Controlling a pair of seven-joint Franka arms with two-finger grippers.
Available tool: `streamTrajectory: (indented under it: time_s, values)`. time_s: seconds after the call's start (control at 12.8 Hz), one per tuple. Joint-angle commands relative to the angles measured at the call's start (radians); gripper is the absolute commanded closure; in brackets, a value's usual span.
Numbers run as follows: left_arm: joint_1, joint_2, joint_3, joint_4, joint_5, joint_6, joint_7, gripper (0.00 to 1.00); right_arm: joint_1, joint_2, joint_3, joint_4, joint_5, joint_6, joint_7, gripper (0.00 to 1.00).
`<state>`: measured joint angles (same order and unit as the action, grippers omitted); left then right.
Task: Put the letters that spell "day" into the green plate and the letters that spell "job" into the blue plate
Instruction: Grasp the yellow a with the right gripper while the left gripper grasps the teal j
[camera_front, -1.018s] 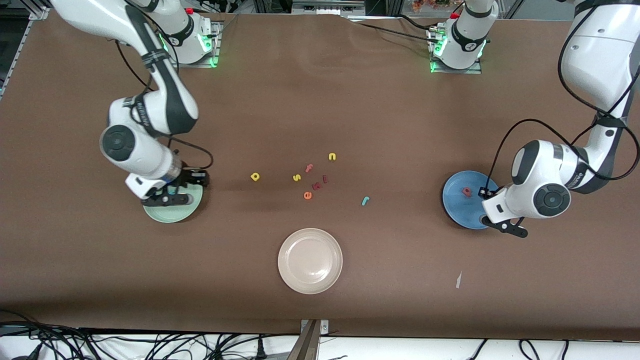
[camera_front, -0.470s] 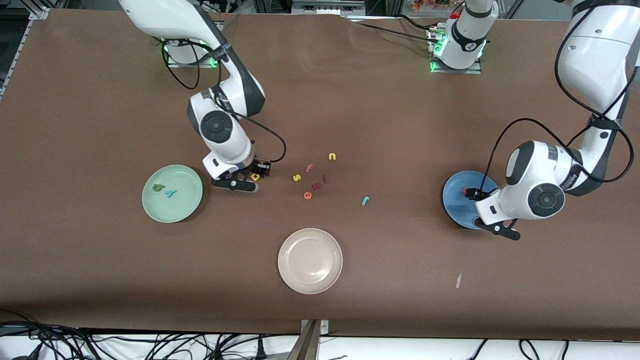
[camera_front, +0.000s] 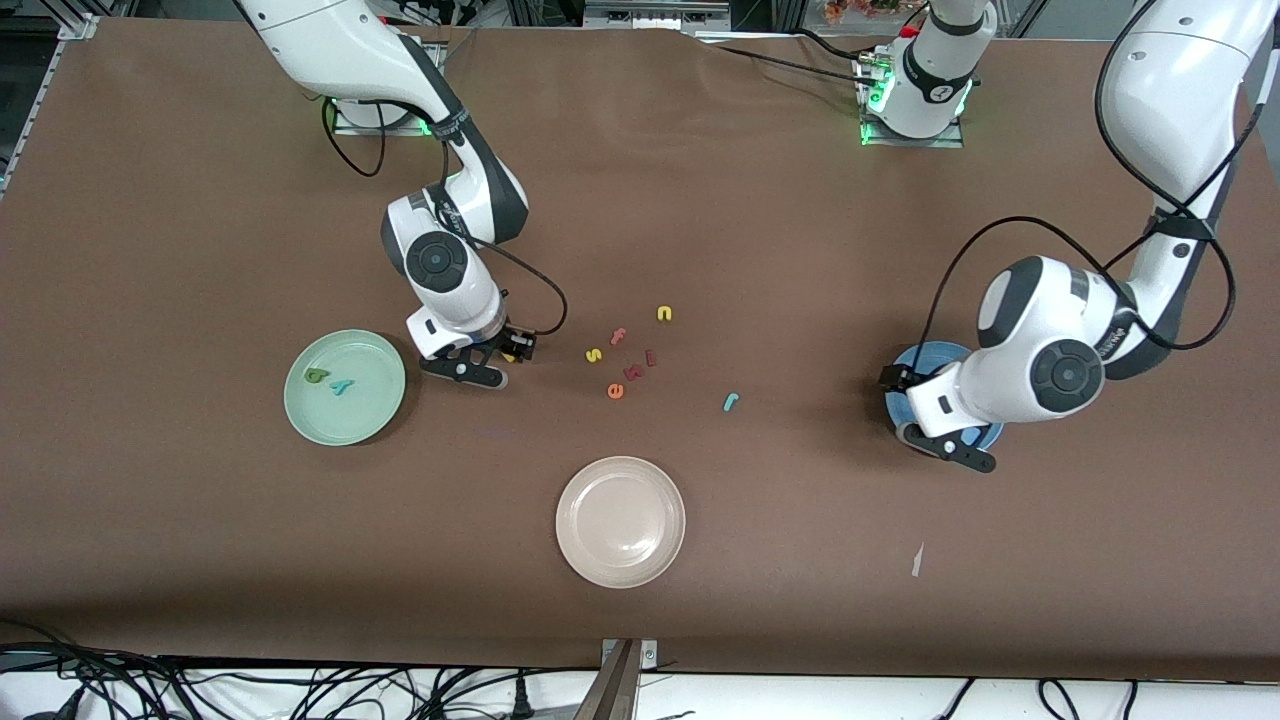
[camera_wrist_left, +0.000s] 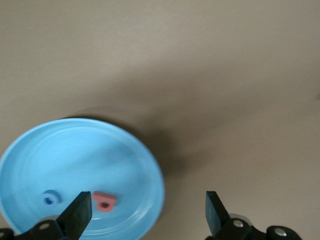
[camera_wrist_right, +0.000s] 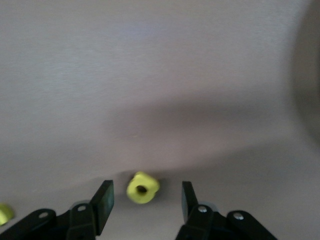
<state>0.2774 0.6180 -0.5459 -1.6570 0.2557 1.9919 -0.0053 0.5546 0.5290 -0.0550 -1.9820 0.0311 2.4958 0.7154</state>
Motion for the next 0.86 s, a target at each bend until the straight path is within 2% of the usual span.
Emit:
streamTrajectory:
  time_s: [0.0,0.39,0.55,0.78]
  values:
    - [-0.079,-0.008,-0.011,0.031,-0.01,-0.011,-0.152,0.0,0.019,-0.02,-0.011,-0.038,0.003,0.028,0.044,0.37]
    - [-0.208,0.091,-0.005,0.128,-0.01,0.036,-0.367,0.0,0.056,-0.009,-0.017,-0.037,0.001,0.038,0.085,0.37]
    - [-0.216,0.097,-0.005,0.099,-0.006,0.148,-0.444,0.0,0.061,0.002,-0.02,-0.038,0.001,0.054,0.087,0.37]
    - [-0.27,0.107,0.003,0.071,-0.003,0.183,-0.562,0.0,0.062,0.005,-0.034,-0.038,-0.002,0.058,0.085,0.37]
